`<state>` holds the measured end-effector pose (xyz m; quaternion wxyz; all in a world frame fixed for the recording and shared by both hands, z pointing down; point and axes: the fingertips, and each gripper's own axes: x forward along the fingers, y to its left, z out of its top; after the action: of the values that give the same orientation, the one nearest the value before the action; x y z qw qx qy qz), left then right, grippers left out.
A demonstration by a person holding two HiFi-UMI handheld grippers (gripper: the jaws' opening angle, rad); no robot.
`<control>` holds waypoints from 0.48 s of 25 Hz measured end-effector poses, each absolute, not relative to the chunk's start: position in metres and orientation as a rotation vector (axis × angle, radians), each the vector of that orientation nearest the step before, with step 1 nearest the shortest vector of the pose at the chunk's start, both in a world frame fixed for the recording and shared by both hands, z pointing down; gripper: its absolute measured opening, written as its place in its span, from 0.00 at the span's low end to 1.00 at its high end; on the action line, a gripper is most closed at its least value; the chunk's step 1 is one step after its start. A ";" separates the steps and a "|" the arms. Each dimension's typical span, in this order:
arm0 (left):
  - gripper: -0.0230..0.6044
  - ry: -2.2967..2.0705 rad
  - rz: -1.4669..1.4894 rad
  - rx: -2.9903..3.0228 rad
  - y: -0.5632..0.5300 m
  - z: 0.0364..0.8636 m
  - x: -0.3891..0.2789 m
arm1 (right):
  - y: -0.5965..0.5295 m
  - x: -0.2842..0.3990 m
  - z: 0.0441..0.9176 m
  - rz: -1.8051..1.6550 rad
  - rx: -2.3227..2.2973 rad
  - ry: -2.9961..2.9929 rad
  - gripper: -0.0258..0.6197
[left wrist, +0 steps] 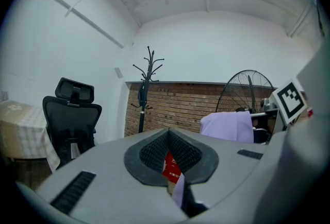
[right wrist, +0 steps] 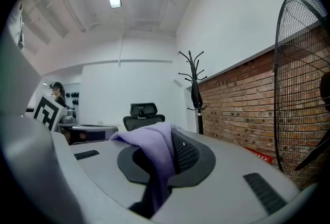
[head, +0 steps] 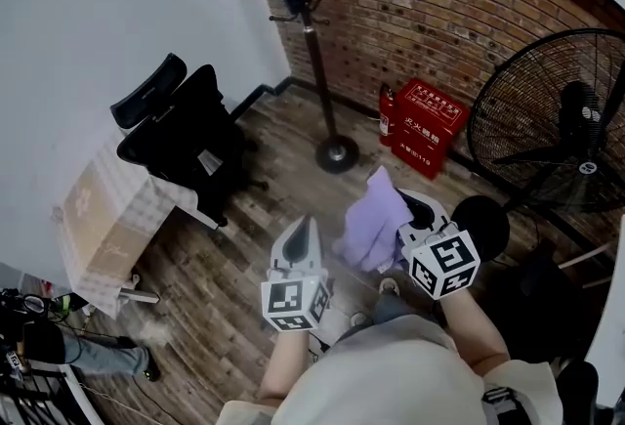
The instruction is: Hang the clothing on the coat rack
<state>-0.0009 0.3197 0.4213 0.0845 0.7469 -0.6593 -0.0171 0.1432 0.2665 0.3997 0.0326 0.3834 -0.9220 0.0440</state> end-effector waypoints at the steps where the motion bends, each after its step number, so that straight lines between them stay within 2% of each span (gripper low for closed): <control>1: 0.04 -1.966 -0.052 2.227 0.318 0.421 -0.003 | 0.264 0.141 0.399 0.133 1.178 -2.837 0.07; 12: 0.04 -1.994 -0.065 2.214 0.268 0.424 -0.016 | 0.212 0.126 0.399 0.078 1.157 -2.828 0.07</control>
<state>-0.0157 0.2683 0.4242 0.0804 0.7405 -0.6669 -0.0217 0.1261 0.2125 0.3992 0.0425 0.3783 -0.9243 0.0254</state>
